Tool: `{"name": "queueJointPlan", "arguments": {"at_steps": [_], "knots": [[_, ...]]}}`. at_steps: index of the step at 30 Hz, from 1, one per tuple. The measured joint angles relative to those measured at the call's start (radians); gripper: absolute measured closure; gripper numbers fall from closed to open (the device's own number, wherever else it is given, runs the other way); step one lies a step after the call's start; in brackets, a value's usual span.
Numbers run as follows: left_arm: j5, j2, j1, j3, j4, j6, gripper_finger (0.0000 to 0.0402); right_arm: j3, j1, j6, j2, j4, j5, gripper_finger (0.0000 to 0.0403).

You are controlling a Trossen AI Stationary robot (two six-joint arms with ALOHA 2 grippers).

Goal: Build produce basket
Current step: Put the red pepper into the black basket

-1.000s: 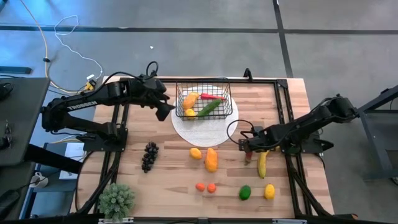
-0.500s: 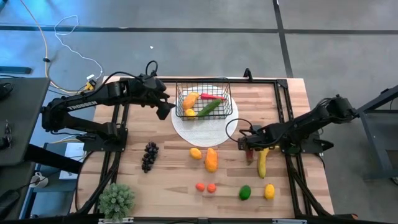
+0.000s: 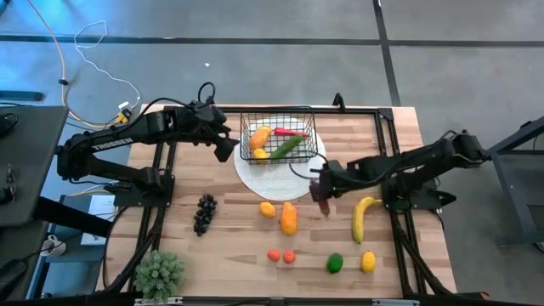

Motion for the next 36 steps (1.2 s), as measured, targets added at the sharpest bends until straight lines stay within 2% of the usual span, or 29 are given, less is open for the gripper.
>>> {"name": "queueJointPlan", "arguments": {"at_steps": [9, 13, 23, 30, 36], "knots": [[0.0, 0.0, 0.0, 0.0, 0.0, 0.0, 0.0131, 0.225, -0.176, -0.423, 0.0, 0.0, 0.001, 0.0382], [0.0, 0.0, 0.0, 0.0, -0.001, 0.0, 0.0131, 0.285, -0.27, -0.613, -0.001, 0.029, -0.013, 0.0382], [0.0, 0.0, 0.0, 0.0, -0.001, -0.001, 0.0131, 0.298, -0.487, -1.08, 0.019, 0.239, -0.064, 0.0381], [0.001, 0.0, 0.0, 0.0, -0.001, -0.068, 0.0131, 0.298, -0.588, -1.394, 0.123, 0.332, -0.131, 0.038], [0.011, 0.0, -0.001, 0.0, -0.002, -0.071, 0.0131, 0.298, -0.625, -1.536, 0.231, 0.376, -0.186, 0.038]]}}
